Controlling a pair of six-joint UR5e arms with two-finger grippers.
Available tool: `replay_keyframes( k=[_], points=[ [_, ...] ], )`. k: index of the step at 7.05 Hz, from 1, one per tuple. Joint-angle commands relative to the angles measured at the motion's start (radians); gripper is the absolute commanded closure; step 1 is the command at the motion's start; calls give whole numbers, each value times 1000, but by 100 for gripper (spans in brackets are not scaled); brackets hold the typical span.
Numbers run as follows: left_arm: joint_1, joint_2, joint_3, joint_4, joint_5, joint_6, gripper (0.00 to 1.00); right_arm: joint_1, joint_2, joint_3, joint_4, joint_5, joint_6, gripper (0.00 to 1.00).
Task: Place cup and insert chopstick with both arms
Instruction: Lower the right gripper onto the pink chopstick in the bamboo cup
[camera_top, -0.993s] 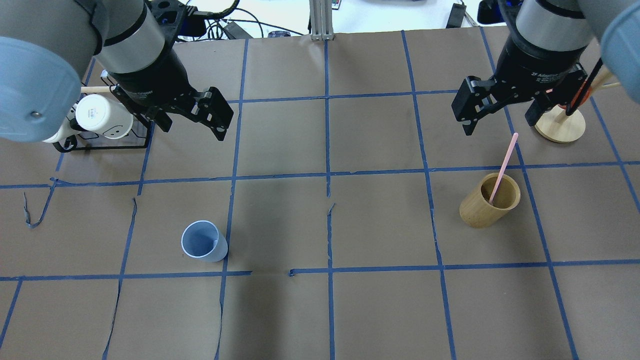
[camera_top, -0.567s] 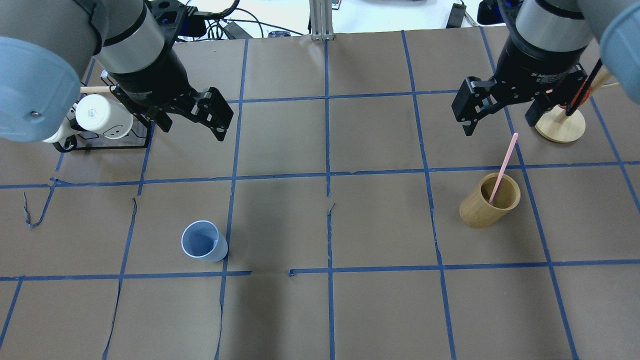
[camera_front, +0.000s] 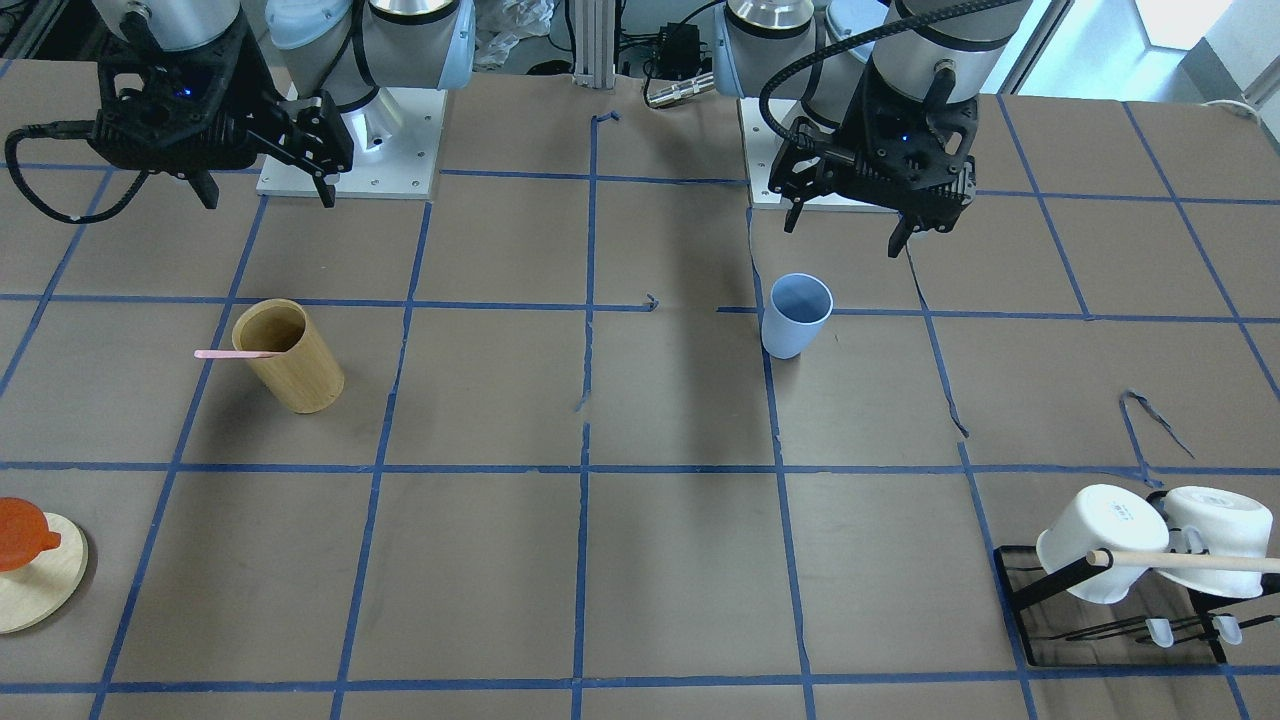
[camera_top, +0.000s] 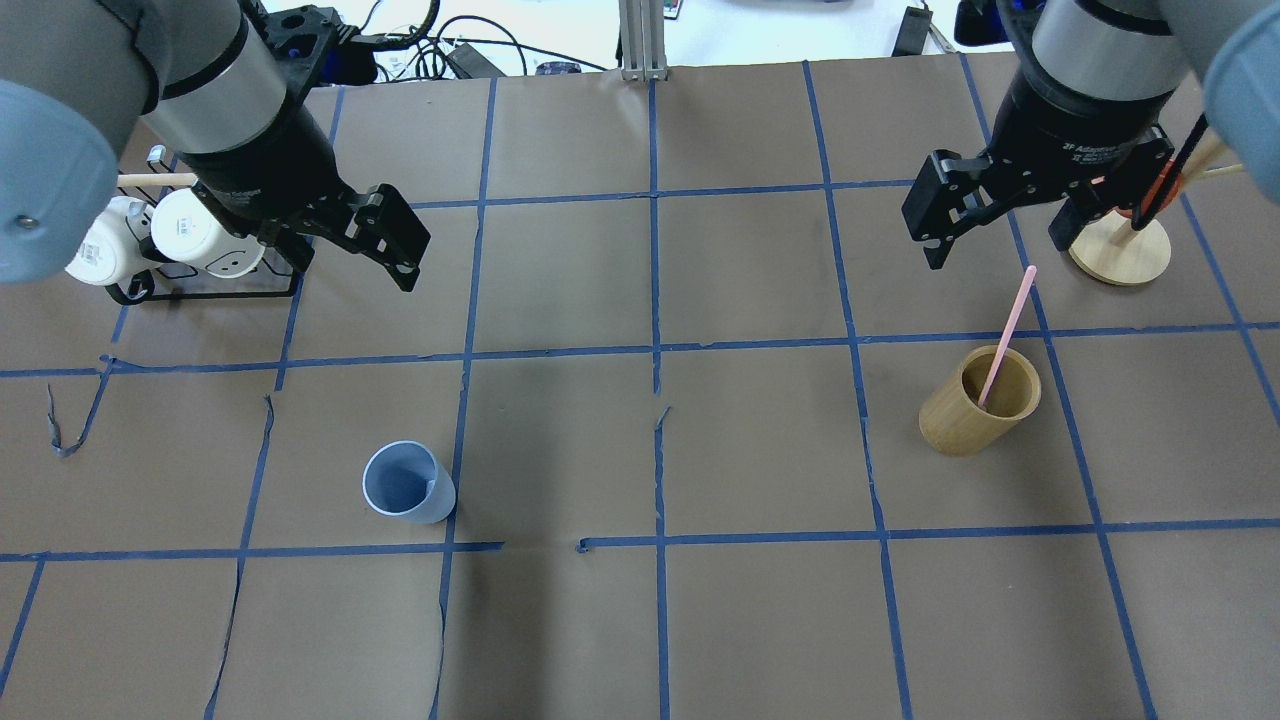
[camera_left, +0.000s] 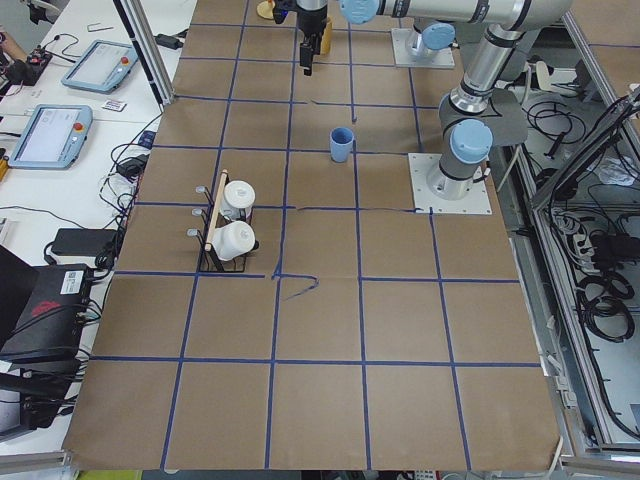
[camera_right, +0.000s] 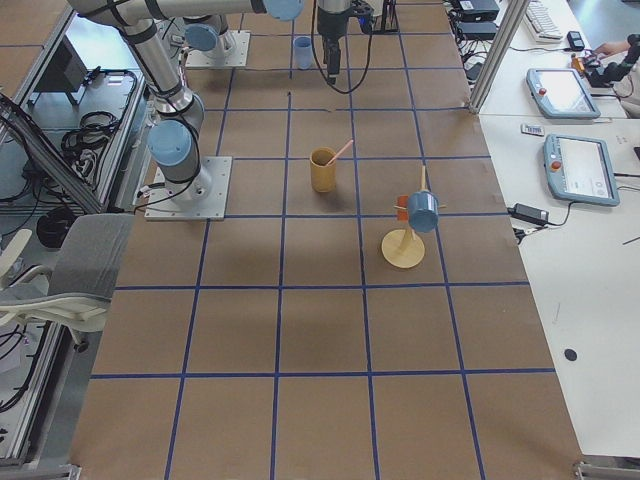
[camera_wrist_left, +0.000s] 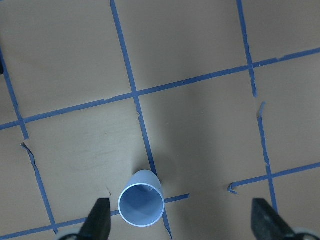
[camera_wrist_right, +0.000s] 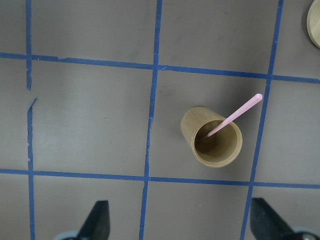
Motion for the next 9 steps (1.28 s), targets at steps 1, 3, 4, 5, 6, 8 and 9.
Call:
replay_keyframes(
  k=[1, 3, 4, 5, 6, 8, 9],
  points=[
    [4, 3, -6, 0, -2, 10, 0, -2, 4, 3, 3, -12, -1, 0],
    [4, 3, -6, 0, -2, 12, 0, -15, 11, 7, -39, -14, -12, 0],
    [4, 3, -6, 0, -2, 12, 0, -20, 16, 10, -57, -14, 1, 0],
    [4, 3, -6, 0, -2, 12, 0, -50, 36, 12, -86, -15, -20, 0],
    [4, 3, -6, 0, -2, 10, 0, -96, 48, 16, -113, -15, -23, 0],
    [4, 4, -6, 0, -2, 12, 0, -191, 56, 88, -199, 3, -21, 0],
    [4, 5, -6, 0, -2, 12, 0, -202, 54, 157, -298, 1, -20, 0]
  ],
)
